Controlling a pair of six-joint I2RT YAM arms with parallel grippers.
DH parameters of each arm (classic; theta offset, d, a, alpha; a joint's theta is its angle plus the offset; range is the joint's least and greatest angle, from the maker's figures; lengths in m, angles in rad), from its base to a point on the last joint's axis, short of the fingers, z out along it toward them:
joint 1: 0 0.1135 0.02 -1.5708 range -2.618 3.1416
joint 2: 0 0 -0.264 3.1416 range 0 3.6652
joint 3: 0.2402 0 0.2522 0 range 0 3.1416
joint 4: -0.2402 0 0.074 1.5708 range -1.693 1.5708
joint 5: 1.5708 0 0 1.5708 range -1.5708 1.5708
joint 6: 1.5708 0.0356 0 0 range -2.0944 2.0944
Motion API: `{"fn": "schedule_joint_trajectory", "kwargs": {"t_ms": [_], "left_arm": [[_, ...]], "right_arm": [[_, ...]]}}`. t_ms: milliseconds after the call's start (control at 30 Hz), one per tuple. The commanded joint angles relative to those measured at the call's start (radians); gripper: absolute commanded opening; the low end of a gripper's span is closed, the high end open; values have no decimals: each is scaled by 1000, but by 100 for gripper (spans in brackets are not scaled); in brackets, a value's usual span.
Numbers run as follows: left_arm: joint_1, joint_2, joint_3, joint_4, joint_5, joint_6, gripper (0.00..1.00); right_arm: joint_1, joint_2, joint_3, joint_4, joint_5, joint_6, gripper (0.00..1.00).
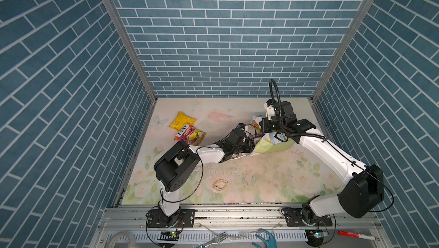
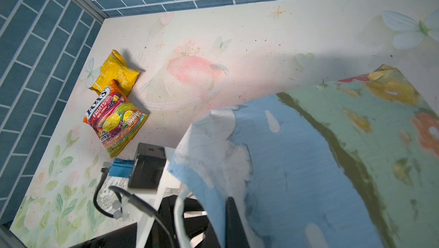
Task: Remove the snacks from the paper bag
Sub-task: 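Lower the left gripper into the bag and grasp the purple Berries pack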
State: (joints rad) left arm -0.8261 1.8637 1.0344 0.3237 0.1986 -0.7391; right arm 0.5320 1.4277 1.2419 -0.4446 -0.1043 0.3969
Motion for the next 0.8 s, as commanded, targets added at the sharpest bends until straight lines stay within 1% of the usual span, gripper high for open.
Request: {"fn": "schedule_joint_trajectory", "kwargs": {"t_ms": [0, 33, 67, 333, 400, 533, 600, 667, 767], "left_arm": [[-6, -3, 21, -42, -30, 35, 4], [-6, -13, 21, -51, -38, 44, 0], [-5, -25, 21, -63, -47, 52, 0], [-5, -130, 15, -139, -112, 126, 0], [-5, -153, 4, -142, -133, 136, 0], [-4, -182, -17, -136, -160, 159, 0], [-3, -189, -15, -161, -180, 163, 0], [1, -193, -7, -187, -178, 180, 0], [2, -209, -21, -176, -177, 182, 0]], "right_arm": [[2, -67, -2, 87, -6, 42, 0], [2, -71, -5, 87, -2, 42, 0], [1, -74, -10, 86, 1, 42, 0], [2, -84, -44, 97, 11, 55, 0], [3, -85, -48, 99, 36, 61, 0], [2, -94, -66, 129, 33, 89, 0], [2, -98, -79, 150, 32, 98, 0], [2, -101, -89, 163, 35, 99, 0], [2, -102, -101, 170, 41, 101, 0]]}}
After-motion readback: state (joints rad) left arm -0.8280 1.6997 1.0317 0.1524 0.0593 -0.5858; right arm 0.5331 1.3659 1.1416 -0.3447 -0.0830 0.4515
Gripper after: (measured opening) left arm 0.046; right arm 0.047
